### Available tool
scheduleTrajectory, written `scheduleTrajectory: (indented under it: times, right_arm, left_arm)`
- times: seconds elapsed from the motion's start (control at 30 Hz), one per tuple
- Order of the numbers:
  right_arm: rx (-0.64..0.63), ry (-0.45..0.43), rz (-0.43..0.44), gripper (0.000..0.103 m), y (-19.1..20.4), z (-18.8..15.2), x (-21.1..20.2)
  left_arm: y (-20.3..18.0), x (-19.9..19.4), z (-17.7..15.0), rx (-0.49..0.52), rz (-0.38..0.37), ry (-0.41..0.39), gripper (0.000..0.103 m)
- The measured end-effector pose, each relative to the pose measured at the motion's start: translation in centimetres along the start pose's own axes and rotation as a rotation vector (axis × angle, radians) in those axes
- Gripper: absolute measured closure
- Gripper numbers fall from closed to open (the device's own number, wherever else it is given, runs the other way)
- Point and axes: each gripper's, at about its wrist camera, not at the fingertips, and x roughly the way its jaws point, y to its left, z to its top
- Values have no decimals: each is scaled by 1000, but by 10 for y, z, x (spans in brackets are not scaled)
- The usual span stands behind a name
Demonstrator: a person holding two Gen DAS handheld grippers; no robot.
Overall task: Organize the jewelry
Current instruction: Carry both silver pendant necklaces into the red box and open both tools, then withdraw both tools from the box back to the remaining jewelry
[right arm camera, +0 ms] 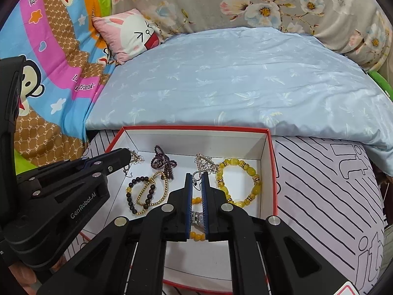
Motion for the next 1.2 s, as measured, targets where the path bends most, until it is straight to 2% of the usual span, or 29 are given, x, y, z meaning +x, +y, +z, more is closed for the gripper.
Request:
scheduleTrajectory:
  times: [0.73, 0.9, 1.03, 1.2]
  right_arm:
    - [-14, 15, -6, 96, 5, 3, 18]
    - [1, 1, -18, 79, 2, 1, 15]
    - [4, -4, -16, 78, 2, 0, 10]
    - [8, 0, -13, 78, 2, -6, 7]
  left_arm:
    - [4, 8, 6, -11, 3, -4, 102]
    - [6, 10, 4, -17, 25, -2, 98]
    - [7, 9, 0, -20, 33, -3, 87]
    - [8, 6, -5, -23, 34, 4, 85]
